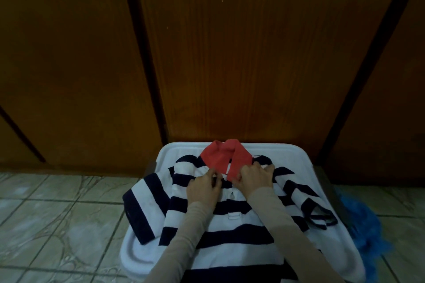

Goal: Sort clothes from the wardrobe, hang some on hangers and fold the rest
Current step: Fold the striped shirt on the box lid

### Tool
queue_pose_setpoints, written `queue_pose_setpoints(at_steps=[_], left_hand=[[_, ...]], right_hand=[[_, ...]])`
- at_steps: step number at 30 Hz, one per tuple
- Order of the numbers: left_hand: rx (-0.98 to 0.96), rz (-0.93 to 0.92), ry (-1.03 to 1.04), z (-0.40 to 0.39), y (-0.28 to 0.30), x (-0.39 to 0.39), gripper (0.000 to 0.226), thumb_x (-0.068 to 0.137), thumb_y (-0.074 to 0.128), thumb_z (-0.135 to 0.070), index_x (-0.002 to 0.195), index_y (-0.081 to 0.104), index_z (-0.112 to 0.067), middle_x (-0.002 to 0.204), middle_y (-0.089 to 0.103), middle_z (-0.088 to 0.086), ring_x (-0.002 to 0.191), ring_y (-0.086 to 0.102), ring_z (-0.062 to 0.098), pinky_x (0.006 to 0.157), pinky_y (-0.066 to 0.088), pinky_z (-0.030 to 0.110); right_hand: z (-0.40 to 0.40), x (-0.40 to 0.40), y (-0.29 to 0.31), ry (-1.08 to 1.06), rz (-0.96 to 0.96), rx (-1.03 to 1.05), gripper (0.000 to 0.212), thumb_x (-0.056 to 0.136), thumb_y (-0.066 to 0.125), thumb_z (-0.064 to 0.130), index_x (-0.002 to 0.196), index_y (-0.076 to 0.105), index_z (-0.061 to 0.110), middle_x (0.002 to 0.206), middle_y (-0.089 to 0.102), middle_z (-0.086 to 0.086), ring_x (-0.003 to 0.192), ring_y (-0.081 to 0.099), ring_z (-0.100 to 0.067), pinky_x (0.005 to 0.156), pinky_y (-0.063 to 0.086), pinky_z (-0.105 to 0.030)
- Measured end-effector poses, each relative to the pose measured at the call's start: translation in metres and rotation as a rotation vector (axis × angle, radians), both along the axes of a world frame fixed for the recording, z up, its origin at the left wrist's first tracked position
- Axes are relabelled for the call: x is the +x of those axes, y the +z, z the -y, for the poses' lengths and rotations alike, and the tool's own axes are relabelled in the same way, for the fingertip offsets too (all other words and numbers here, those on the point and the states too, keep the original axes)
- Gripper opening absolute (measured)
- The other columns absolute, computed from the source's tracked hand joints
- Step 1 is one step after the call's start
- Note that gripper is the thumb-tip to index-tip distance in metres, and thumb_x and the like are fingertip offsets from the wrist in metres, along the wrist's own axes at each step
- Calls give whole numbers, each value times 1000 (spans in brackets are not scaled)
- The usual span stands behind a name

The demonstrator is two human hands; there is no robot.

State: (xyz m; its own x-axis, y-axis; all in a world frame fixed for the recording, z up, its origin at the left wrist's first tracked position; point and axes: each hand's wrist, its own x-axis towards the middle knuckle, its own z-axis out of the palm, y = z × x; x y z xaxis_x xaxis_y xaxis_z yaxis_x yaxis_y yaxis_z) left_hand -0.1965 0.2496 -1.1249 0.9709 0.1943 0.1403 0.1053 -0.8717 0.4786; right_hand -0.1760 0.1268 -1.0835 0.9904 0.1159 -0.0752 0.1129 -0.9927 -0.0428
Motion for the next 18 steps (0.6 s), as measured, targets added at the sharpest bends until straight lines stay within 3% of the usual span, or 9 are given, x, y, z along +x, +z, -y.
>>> queue_pose_setpoints(at_steps=[2,5,7,9,12,14,16,18], left_hand=[[-55,3,7,-1,-3,2,24,96,42,-39,105,59,-23,87,69,6,83,62,25,70,42,28],[-130,8,12,-2,-3,1,21,94,47,-37,98,62,-24,79,67,3,76,62,19,63,39,24],[-152,16,10,-3,-2,1,18,93,49,-36,93,62,-23,77,66,3,74,62,19,61,36,23],[-165,33,7,-2,0,0,15,91,52,-34,89,61,-23,77,67,3,74,63,21,61,37,24],[-168,69,-23,-2,3,-2,13,89,57,-32,95,63,-22,82,68,1,76,62,19,66,39,23],[-175,77,-35,-2,4,-2,15,88,60,-33,97,64,-23,83,68,-2,75,61,16,68,40,21],[-156,69,-39,-2,4,-2,14,86,61,-32,97,64,-24,81,67,-5,78,62,16,77,42,24],[-126,50,-51,-1,5,-1,12,86,60,-30,97,62,-26,76,62,-10,82,62,15,85,37,25]], right_hand=[[-3,0,1,9,-52,-29,35,88,54,49,105,60,19,113,59,-3,115,47,-22,106,22,-48],[-6,-4,1,82,68,-83,18,93,50,23,106,61,18,111,61,-3,113,48,-23,108,20,-49],[-6,-4,1,69,108,-16,20,94,45,14,106,60,19,105,63,-3,105,53,-22,106,21,-47],[-1,1,1,-10,103,179,22,99,38,18,114,54,18,99,66,-5,98,59,-24,101,30,-42],[6,9,2,-163,-6,808,34,100,37,20,131,43,7,91,67,-12,89,63,-28,87,49,-40],[7,12,3,-238,-33,1107,32,100,38,16,128,43,0,86,66,-12,85,65,-29,80,52,-37],[9,12,0,-315,-63,1134,28,100,40,15,123,43,-1,99,66,-17,89,65,-32,74,52,-34],[10,12,-7,-317,-100,1002,30,96,49,22,119,45,2,108,64,-17,94,63,-32,74,50,-34]])
